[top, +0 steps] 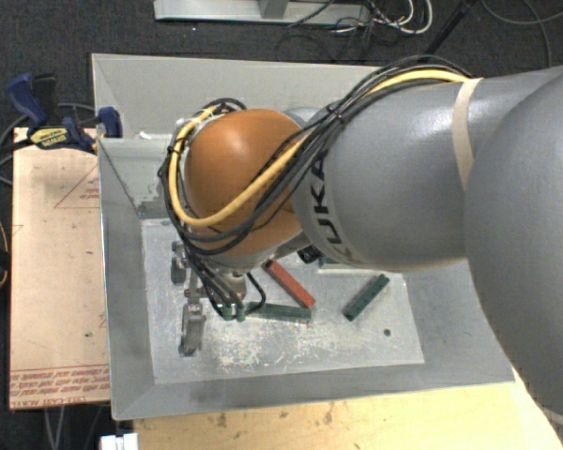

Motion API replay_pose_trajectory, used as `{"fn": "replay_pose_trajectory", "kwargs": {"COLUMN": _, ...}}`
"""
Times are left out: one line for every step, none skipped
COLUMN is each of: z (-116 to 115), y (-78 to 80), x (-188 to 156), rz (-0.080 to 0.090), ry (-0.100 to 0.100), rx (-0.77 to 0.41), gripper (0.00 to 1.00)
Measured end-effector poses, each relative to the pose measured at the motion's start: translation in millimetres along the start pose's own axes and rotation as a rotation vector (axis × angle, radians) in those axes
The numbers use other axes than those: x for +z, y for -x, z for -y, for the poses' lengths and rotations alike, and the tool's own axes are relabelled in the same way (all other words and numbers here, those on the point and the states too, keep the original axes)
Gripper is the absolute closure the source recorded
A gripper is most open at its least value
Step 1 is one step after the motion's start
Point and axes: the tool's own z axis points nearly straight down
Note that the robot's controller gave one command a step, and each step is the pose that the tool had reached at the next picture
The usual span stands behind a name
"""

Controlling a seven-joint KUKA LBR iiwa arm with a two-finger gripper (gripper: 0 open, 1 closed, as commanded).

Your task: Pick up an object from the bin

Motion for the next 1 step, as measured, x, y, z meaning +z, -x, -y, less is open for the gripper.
{"fn": "replay_pose_trajectory", "kwargs": {"z": 44.6, "y": -14.9, "x": 33.3, "rz": 0.002, "ry": -0.002, "rx": 0.026, "gripper": 0.0}}
